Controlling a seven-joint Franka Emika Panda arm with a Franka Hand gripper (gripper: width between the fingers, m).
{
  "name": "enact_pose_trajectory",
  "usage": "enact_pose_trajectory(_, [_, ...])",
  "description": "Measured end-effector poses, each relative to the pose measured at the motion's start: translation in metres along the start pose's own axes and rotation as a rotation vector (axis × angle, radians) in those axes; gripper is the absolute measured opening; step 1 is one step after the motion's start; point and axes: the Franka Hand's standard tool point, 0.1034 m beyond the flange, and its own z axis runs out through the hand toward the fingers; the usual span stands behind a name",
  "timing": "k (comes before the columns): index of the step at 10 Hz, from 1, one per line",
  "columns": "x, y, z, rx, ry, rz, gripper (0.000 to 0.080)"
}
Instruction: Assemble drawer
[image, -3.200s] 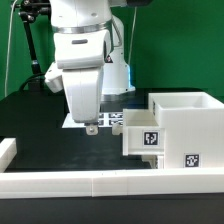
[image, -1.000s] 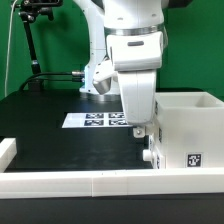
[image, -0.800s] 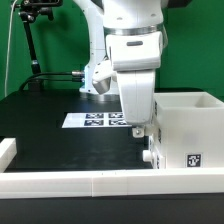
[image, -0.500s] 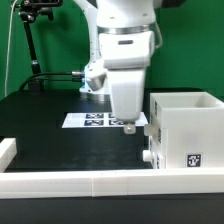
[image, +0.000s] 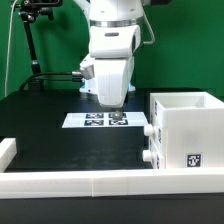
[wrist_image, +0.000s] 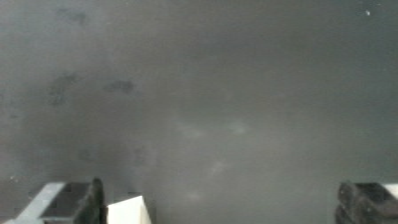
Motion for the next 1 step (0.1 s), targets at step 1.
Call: enact_pose_trajectory(1, [-0.0001, -0.0001, 0.0003, 0.001, 0.0, 0.0, 0.0649])
